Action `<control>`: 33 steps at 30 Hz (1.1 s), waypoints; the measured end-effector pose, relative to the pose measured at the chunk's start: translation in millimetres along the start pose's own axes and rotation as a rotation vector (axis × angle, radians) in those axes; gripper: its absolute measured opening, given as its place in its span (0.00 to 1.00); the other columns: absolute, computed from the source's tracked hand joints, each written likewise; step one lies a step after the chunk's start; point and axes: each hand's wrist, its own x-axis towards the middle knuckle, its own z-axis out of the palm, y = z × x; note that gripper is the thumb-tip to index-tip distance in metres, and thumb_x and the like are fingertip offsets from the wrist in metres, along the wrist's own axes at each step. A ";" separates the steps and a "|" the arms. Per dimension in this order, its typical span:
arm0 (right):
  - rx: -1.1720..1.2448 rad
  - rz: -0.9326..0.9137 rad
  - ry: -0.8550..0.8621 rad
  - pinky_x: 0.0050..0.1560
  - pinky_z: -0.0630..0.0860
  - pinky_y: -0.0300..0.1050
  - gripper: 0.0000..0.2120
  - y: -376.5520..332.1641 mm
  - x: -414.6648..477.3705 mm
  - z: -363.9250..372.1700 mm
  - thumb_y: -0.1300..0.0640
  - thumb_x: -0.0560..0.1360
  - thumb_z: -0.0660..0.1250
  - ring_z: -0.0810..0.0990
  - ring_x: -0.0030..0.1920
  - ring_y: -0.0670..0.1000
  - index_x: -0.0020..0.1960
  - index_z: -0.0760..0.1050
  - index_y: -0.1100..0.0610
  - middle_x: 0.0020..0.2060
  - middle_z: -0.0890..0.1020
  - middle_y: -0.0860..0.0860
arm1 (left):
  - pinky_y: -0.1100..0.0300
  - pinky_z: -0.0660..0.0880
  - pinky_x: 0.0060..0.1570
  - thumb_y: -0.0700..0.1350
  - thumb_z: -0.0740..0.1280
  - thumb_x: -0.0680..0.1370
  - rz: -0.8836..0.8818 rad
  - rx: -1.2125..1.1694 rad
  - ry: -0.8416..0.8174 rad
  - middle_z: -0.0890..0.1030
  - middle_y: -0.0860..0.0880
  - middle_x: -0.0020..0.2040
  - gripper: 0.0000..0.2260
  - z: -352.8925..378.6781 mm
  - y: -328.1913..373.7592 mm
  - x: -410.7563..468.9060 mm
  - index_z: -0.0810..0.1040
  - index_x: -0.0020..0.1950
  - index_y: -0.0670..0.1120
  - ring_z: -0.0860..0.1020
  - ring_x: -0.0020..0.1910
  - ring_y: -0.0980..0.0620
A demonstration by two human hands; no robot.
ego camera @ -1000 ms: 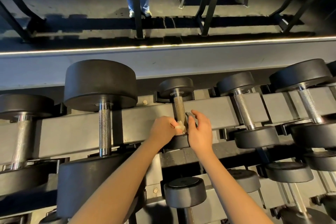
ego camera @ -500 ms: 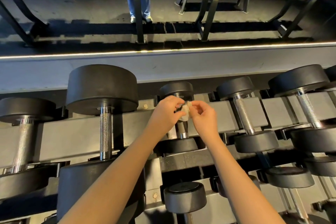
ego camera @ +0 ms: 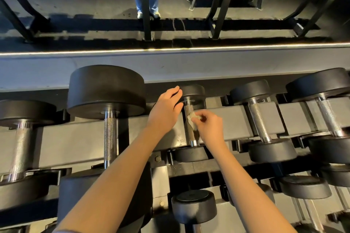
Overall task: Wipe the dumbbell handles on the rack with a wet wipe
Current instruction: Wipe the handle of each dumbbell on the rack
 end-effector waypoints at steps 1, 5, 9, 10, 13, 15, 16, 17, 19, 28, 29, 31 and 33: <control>0.007 -0.018 0.023 0.45 0.69 0.34 0.08 -4.4 6.7 2.2 0.60 0.75 0.70 0.76 0.43 0.46 0.53 0.80 0.60 0.45 0.82 0.52 | 0.63 0.62 0.66 0.45 0.58 0.82 -0.002 0.007 -0.003 0.63 0.53 0.75 0.21 -0.6 -0.5 0.7 0.62 0.75 0.48 0.61 0.73 0.54; 0.021 -0.041 0.084 0.49 0.73 0.39 0.09 -15.0 20.3 8.2 0.59 0.75 0.69 0.78 0.45 0.48 0.54 0.80 0.60 0.46 0.82 0.54 | 0.66 0.61 0.61 0.45 0.57 0.82 -0.014 0.030 -0.028 0.61 0.54 0.75 0.21 -2.7 -0.6 1.7 0.62 0.75 0.49 0.60 0.73 0.55; -0.072 -0.063 -0.010 0.51 0.73 0.39 0.09 -1.8 0.2 1.7 0.59 0.75 0.69 0.76 0.45 0.47 0.54 0.80 0.60 0.47 0.81 0.53 | 0.65 0.62 0.64 0.45 0.57 0.83 -0.009 0.001 -0.032 0.61 0.54 0.75 0.20 -3.3 -1.0 -1.2 0.62 0.75 0.48 0.60 0.73 0.55; -0.105 -0.083 -0.045 0.50 0.73 0.39 0.08 4.1 -8.0 -1.1 0.59 0.74 0.70 0.76 0.45 0.47 0.52 0.81 0.60 0.46 0.81 0.53 | 0.63 0.62 0.66 0.45 0.56 0.83 0.000 -0.008 -0.037 0.62 0.53 0.75 0.20 -3.5 -1.1 -1.9 0.62 0.75 0.48 0.60 0.73 0.54; -0.125 -0.071 -0.109 0.47 0.69 0.35 0.08 13.7 -22.6 -6.9 0.61 0.73 0.71 0.76 0.45 0.47 0.51 0.81 0.61 0.45 0.80 0.52 | 0.62 0.61 0.67 0.44 0.56 0.83 0.020 -0.013 -0.040 0.62 0.51 0.75 0.19 -2.8 -2.6 -2.5 0.63 0.75 0.47 0.60 0.73 0.53; -0.129 -0.060 -0.098 0.46 0.68 0.34 0.06 8.2 -14.6 -5.0 0.61 0.74 0.70 0.75 0.43 0.47 0.50 0.81 0.60 0.43 0.79 0.51 | 0.65 0.59 0.66 0.45 0.56 0.83 0.005 -0.039 -0.033 0.62 0.52 0.75 0.20 -2.1 -3.2 -2.6 0.62 0.75 0.47 0.60 0.73 0.54; -0.141 -0.083 -0.076 0.43 0.68 0.34 0.04 3.6 -6.6 -1.8 0.60 0.75 0.69 0.75 0.42 0.48 0.48 0.80 0.60 0.42 0.78 0.51 | 0.66 0.58 0.65 0.45 0.56 0.83 -0.002 -0.049 -0.037 0.62 0.52 0.75 0.20 -2.0 -3.2 -2.8 0.62 0.75 0.47 0.60 0.73 0.54; -0.160 -0.116 -0.048 0.40 0.66 0.33 0.04 -3.0 2.0 1.4 0.59 0.76 0.68 0.74 0.40 0.47 0.47 0.79 0.60 0.41 0.77 0.52 | 0.66 0.56 0.65 0.45 0.56 0.83 -0.006 -0.052 -0.044 0.62 0.53 0.75 0.20 -2.0 -3.2 -3.0 0.62 0.76 0.48 0.59 0.73 0.54; -0.187 -0.155 0.010 0.36 0.61 0.32 0.05 -15.8 18.2 7.1 0.60 0.77 0.66 0.72 0.39 0.47 0.47 0.78 0.61 0.41 0.77 0.53 | 0.66 0.55 0.66 0.46 0.56 0.83 -0.015 -0.055 -0.066 0.61 0.53 0.76 0.20 -2.9 -3.1 -3.4 0.61 0.76 0.48 0.58 0.74 0.54; -0.176 -0.047 -0.156 0.44 0.70 0.37 0.06 1.1 -19.2 -8.6 0.63 0.73 0.71 0.76 0.43 0.49 0.49 0.80 0.61 0.42 0.78 0.52 | 0.61 0.55 0.70 0.46 0.56 0.83 -0.025 -0.119 -0.094 0.59 0.53 0.77 0.21 -3.7 -5.0 -7.4 0.59 0.76 0.47 0.56 0.75 0.54; -0.175 -0.039 -0.160 0.45 0.69 0.37 0.07 2.8 -21.3 -9.2 0.63 0.72 0.71 0.76 0.43 0.49 0.50 0.80 0.61 0.43 0.78 0.52 | 0.60 0.55 0.71 0.46 0.56 0.83 -0.025 -0.113 -0.092 0.59 0.53 0.77 0.21 -3.1 -5.2 -7.3 0.59 0.76 0.47 0.56 0.75 0.54; -0.154 -0.041 -0.127 0.44 0.68 0.36 0.07 -1.6 -16.3 -7.9 0.62 0.74 0.70 0.75 0.42 0.48 0.51 0.80 0.61 0.42 0.77 0.51 | 0.57 0.56 0.72 0.47 0.56 0.83 -0.026 -0.097 -0.098 0.58 0.53 0.77 0.22 -2.2 -4.5 -7.4 0.58 0.77 0.48 0.55 0.75 0.54; -0.139 -0.065 -0.075 0.43 0.67 0.36 0.06 -9.7 -3.9 -3.4 0.62 0.75 0.68 0.75 0.41 0.49 0.51 0.79 0.61 0.40 0.77 0.51 | 0.55 0.56 0.73 0.47 0.56 0.83 -0.034 -0.077 -0.121 0.57 0.53 0.77 0.22 -2.7 -3.2 -7.1 0.57 0.77 0.48 0.55 0.76 0.53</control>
